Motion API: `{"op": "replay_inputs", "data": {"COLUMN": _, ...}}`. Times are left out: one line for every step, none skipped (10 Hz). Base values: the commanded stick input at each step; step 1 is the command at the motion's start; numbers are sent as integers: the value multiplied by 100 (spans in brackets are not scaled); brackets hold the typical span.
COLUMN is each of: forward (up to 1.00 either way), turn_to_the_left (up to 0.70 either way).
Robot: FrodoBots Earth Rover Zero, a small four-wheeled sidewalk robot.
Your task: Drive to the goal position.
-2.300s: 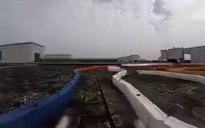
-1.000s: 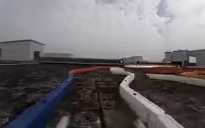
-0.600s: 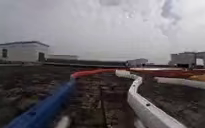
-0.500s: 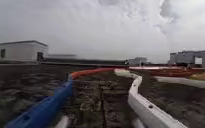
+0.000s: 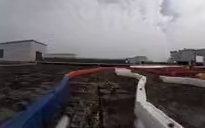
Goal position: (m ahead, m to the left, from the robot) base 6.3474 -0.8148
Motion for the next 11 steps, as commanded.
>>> {"op": "replay_inputs", "data": {"forward": 70, "turn_to_the_left": 0}}
{"op": "replay_inputs", "data": {"forward": 70, "turn_to_the_left": 0}}
{"op": "replay_inputs", "data": {"forward": 70, "turn_to_the_left": 0}}
{"op": "replay_inputs", "data": {"forward": 70, "turn_to_the_left": 0}}
{"op": "replay_inputs", "data": {"forward": 70, "turn_to_the_left": 0}}
{"op": "replay_inputs", "data": {"forward": 70, "turn_to_the_left": 0}}
{"op": "replay_inputs", "data": {"forward": 70, "turn_to_the_left": 0}}
{"op": "replay_inputs", "data": {"forward": 70, "turn_to_the_left": 0}}
{"op": "replay_inputs", "data": {"forward": 70, "turn_to_the_left": 0}}
{"op": "replay_inputs", "data": {"forward": 70, "turn_to_the_left": 0}}
{"op": "replay_inputs", "data": {"forward": 70, "turn_to_the_left": 0}}
